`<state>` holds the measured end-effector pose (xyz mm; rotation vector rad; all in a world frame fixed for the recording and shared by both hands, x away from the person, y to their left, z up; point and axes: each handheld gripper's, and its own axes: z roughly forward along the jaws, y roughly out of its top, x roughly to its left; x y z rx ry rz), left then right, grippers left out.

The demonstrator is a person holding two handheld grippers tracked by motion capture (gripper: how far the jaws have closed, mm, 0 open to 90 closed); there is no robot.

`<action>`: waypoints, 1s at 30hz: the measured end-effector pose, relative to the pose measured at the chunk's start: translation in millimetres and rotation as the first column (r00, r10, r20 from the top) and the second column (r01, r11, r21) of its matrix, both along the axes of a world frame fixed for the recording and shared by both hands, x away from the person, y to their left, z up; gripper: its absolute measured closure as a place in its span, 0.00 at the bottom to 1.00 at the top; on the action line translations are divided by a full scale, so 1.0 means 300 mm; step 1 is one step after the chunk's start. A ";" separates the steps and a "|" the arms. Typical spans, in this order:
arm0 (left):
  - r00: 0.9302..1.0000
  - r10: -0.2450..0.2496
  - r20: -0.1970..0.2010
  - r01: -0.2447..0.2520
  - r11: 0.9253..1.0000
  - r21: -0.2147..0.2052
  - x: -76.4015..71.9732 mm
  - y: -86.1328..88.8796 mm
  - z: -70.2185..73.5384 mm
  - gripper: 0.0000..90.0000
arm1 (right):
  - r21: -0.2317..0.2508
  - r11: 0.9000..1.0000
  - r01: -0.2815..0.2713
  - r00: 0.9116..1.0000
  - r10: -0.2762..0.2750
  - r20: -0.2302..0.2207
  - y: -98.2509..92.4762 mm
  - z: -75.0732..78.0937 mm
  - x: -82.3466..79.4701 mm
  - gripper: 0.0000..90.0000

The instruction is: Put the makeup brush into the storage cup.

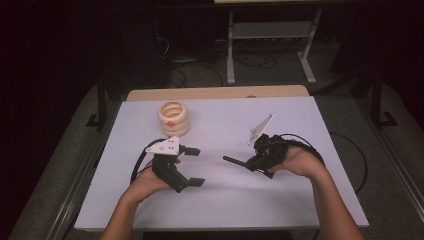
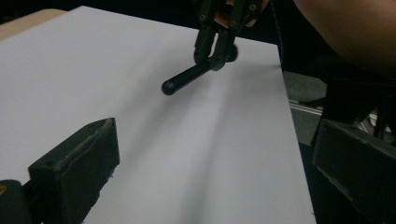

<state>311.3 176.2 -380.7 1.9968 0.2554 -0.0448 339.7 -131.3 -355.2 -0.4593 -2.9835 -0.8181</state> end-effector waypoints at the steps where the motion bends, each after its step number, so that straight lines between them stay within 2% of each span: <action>1: 1.000 -0.013 -0.001 0.013 1.000 0.010 -0.001 -0.002 0.000 0.00 | -0.008 1.000 -0.005 1.000 0.005 -0.003 0.006 -0.003 -0.003 0.87; 4: 1.000 -0.025 0.001 0.025 1.000 0.014 -0.002 -0.009 -0.003 0.00 | -0.014 0.999 -0.042 0.999 0.042 -0.010 0.023 -0.009 -0.008 0.87; 7: 0.999 -0.037 0.000 0.037 0.999 0.022 -0.002 -0.012 -0.006 0.00 | -0.017 0.998 -0.056 0.998 0.056 -0.017 0.032 -0.012 -0.012 0.87; 9: 0.999 -0.051 0.002 0.051 0.998 0.043 0.001 -0.014 -0.009 0.00 | -0.017 0.998 -0.066 0.998 0.065 -0.017 0.039 -0.014 -0.016 0.87; 15: 0.996 -0.083 -0.007 0.084 0.994 0.072 0.000 -0.035 -0.010 0.00 | -0.017 0.993 -0.116 0.993 0.116 -0.020 0.073 -0.017 -0.035 0.87; 16: 0.996 -0.092 -0.012 0.093 0.993 0.079 -0.002 -0.039 -0.010 0.04 | -0.026 0.991 -0.130 0.991 0.130 -0.018 0.087 -0.019 -0.042 0.87; 24: 0.992 -0.126 -0.030 0.128 0.986 0.111 -0.008 -0.067 -0.024 0.08 | -0.031 0.985 -0.172 0.985 0.171 -0.027 0.123 -0.028 -0.058 0.87; 25: 0.990 -0.136 -0.026 0.138 0.983 0.120 -0.007 -0.072 -0.027 0.10 | -0.030 0.984 -0.178 0.984 0.177 -0.027 0.126 -0.028 -0.060 0.87; 27: 0.989 -0.142 -0.045 0.147 0.981 0.130 -0.012 -0.081 -0.031 0.16 | -0.030 0.981 -0.191 0.981 0.190 -0.028 0.134 -0.029 -0.065 0.87; 30: 0.988 -0.145 -0.047 0.151 0.978 0.143 -0.015 -0.095 -0.036 0.19 | -0.032 0.978 -0.207 0.978 0.206 -0.027 0.145 -0.028 -0.073 0.87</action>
